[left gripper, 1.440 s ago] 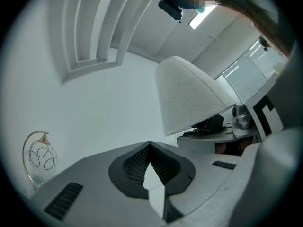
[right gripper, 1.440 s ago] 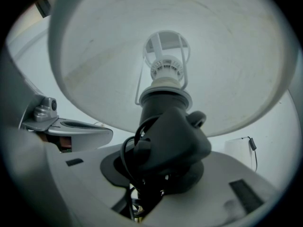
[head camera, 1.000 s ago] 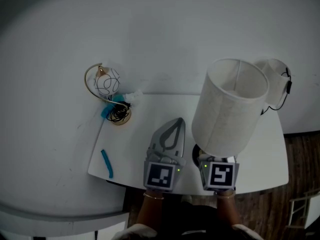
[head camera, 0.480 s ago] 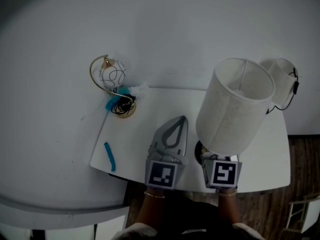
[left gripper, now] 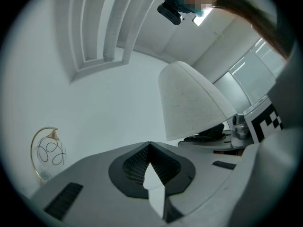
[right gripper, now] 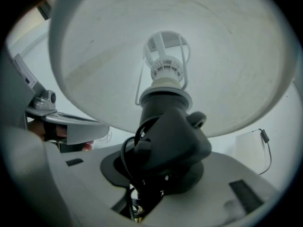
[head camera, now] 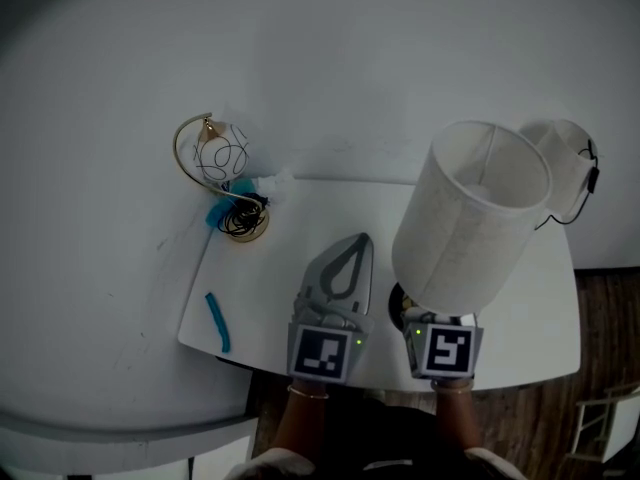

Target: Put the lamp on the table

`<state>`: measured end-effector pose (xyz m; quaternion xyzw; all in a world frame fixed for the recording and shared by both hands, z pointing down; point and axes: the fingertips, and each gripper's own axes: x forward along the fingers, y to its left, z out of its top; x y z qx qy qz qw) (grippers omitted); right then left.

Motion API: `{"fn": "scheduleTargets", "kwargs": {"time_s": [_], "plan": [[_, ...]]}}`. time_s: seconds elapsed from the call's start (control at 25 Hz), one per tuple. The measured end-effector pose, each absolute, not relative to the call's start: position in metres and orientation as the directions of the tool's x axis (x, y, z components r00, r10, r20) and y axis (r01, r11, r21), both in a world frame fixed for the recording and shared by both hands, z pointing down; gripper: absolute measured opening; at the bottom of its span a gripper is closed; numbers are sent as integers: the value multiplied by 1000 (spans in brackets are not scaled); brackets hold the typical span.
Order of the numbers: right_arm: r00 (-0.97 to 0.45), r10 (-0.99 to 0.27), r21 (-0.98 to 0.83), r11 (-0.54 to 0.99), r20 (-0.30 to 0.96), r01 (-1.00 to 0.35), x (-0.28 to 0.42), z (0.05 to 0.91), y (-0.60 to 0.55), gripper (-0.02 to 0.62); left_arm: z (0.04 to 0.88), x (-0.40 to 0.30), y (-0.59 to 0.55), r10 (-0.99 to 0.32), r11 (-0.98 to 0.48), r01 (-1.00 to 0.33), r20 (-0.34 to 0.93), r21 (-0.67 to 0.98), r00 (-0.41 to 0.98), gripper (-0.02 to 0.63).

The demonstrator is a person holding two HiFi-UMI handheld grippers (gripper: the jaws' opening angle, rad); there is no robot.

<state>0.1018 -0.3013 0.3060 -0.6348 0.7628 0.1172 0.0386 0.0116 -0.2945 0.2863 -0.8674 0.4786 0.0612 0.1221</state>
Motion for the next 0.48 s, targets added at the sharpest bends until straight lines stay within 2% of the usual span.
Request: {"fn": "scheduleTargets", "kwargs": {"time_s": [0.48], "plan": [[-182, -962, 111, 162, -204, -981, 81, 318, -326, 127, 288, -12, -317, -824, -511, -850, -209, -124, 526, -2]]}}
